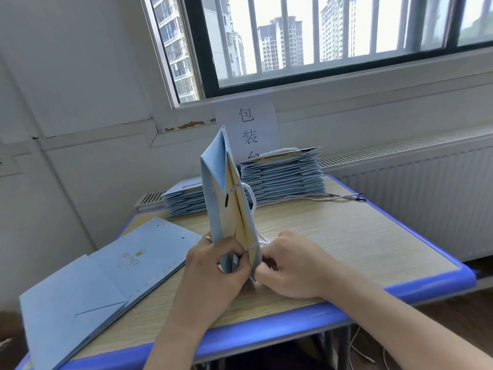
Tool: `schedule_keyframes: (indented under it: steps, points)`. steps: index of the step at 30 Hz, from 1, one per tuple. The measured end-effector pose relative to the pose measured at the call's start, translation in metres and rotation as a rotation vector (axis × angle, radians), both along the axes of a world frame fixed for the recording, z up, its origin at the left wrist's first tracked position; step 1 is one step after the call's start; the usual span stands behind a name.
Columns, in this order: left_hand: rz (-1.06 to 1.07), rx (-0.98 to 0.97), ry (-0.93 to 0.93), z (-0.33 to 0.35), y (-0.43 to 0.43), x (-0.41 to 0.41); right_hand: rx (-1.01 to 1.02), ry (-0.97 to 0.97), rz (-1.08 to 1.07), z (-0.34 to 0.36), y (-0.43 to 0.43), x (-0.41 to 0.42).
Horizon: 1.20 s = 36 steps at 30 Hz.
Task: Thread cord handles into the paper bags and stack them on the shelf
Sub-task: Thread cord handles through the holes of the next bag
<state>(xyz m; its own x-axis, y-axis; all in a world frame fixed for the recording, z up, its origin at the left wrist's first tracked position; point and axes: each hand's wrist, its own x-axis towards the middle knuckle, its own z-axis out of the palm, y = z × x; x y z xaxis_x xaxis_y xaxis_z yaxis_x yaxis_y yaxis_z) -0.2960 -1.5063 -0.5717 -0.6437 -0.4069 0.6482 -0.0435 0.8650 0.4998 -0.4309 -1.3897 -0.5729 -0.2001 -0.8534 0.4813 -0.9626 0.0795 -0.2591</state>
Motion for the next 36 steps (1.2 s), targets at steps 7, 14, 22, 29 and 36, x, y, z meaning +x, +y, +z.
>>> schedule_keyframes:
  steps: [7, 14, 22, 29, 36]
  points:
    - [0.016, -0.004, -0.006, 0.0, 0.002, 0.001, -0.001, -0.009, -0.019, 0.002, 0.0, 0.0]
    - [-0.029, -0.014, 0.024, 0.005, 0.008, 0.004, 0.03, 0.043, -0.014, 0.001, 0.001, -0.001]
    - [0.281, -0.293, 0.37, 0.019, 0.008, 0.0, -0.008, 0.093, -0.017, -0.003, -0.001, -0.001]
    - [0.324, -0.256, 0.467, 0.044, 0.009, -0.013, -0.003, 0.105, -0.001, -0.001, 0.0, 0.0]
    - [0.309, -0.282, 0.463, 0.032, 0.01, -0.023, -0.016, 0.096, -0.009, -0.004, -0.001, -0.001]
